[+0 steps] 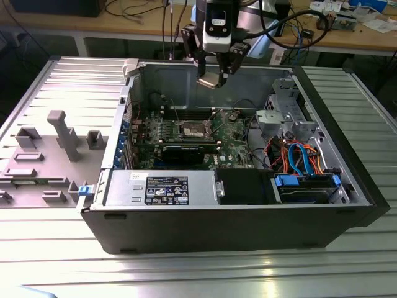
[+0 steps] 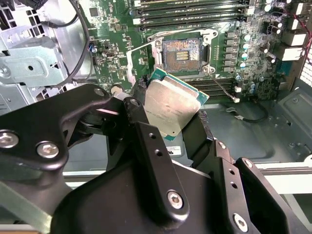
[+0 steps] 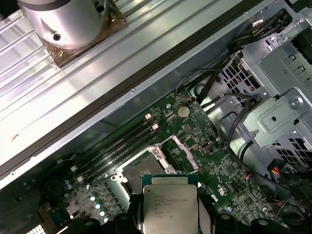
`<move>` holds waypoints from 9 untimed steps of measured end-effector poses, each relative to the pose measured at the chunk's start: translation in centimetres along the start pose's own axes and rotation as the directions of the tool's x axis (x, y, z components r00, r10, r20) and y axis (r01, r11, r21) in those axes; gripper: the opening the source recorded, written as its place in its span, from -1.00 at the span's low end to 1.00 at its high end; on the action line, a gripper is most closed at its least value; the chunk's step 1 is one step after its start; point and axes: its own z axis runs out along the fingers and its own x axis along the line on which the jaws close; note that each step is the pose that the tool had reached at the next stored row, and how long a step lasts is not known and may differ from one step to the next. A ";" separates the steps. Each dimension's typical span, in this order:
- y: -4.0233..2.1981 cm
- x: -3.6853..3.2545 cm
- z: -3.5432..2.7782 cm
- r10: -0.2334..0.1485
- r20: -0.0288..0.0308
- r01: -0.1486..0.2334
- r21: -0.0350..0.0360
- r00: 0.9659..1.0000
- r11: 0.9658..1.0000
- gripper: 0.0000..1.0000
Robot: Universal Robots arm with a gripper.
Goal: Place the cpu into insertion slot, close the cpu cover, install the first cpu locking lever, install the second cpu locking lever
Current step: 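Place the cpu into insertion slot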
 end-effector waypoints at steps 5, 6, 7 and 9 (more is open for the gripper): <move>-0.01 0.01 0.00 0.000 0.000 0.000 0.000 1.000 1.000 0.09; -0.01 0.01 0.00 0.000 0.000 0.000 0.000 1.000 1.000 0.09; -0.01 0.01 0.00 0.000 0.000 0.000 0.000 1.000 1.000 0.09; -0.01 0.01 0.00 0.001 0.000 -0.001 0.000 1.000 1.000 0.09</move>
